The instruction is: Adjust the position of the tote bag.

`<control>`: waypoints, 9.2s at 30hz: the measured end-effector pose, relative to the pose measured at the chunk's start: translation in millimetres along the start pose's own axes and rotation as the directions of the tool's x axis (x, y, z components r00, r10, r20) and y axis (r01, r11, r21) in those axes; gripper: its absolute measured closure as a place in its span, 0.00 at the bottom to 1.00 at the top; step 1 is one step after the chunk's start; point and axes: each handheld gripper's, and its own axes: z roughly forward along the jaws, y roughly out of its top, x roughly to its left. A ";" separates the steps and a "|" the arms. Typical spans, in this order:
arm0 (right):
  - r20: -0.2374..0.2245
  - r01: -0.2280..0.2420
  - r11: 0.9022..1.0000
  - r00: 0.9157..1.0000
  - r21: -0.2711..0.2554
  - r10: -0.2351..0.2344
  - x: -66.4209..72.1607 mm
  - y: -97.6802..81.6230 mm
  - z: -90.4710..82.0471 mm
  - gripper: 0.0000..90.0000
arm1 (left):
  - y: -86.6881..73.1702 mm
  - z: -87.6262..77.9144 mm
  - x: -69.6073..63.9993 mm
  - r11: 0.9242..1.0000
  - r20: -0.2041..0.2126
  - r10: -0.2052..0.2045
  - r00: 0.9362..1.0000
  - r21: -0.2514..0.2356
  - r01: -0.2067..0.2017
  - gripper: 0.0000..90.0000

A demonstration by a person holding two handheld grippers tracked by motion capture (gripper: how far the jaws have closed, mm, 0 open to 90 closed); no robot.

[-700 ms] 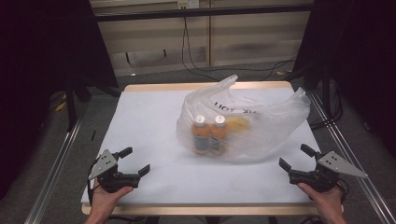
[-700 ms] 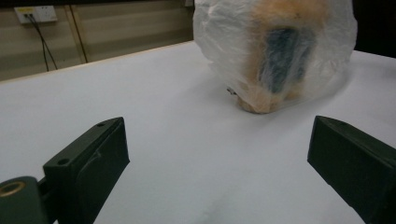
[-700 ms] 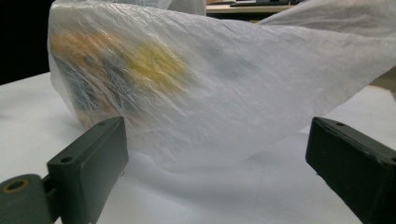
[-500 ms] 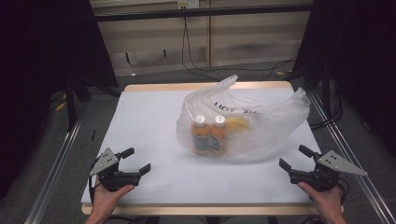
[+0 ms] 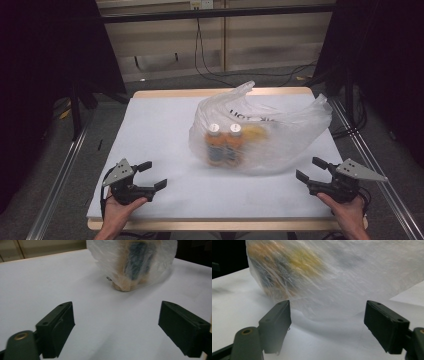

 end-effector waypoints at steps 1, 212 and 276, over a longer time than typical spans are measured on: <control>-0.003 0.005 1.000 1.000 0.006 -0.005 0.2 0.2 -0.1 0.25 | 1.2 0.6 -0.6 1.000 0.012 0.007 1.000 0.007 -0.007 0.18; -0.155 0.175 0.971 0.967 -0.166 -0.201 -1.1 223.0 20.7 1.00 | 176.9 10.1 66.5 0.976 0.021 0.092 0.996 -0.199 -0.086 1.00; -0.158 0.057 0.976 0.987 0.211 -0.024 -30.3 83.4 91.0 1.00 | 65.8 65.3 51.9 0.988 0.085 0.073 0.994 0.128 -0.083 1.00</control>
